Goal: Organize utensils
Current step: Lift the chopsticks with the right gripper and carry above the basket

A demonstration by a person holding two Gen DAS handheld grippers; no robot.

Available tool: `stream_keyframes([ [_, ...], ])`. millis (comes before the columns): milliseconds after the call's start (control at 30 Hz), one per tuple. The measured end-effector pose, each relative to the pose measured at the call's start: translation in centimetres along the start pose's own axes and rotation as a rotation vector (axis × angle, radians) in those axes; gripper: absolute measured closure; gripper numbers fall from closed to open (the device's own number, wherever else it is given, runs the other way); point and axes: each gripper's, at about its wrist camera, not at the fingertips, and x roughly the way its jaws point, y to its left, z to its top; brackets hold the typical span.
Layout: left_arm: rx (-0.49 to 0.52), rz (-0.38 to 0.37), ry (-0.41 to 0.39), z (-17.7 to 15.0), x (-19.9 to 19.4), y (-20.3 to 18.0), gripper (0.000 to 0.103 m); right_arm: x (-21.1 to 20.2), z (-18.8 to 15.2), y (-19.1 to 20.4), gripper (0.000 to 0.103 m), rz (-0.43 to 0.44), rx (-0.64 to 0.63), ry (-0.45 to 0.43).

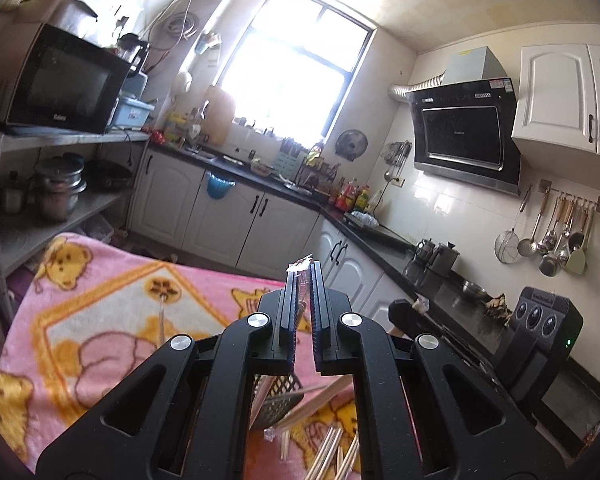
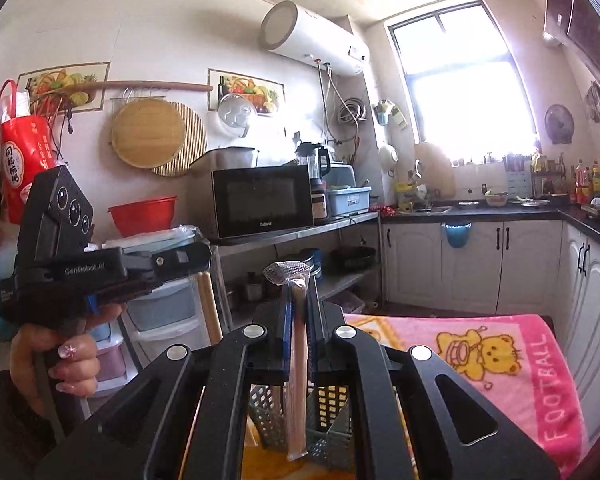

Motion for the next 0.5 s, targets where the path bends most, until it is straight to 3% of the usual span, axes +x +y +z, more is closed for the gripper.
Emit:
stream_keyframes([
  [500, 0.04, 0.039, -0.071, 3.0, 1.1, -0.4, 0.1, 0.7, 2.9, -0.8, 0.097, -0.032, -0.02, -0.069],
])
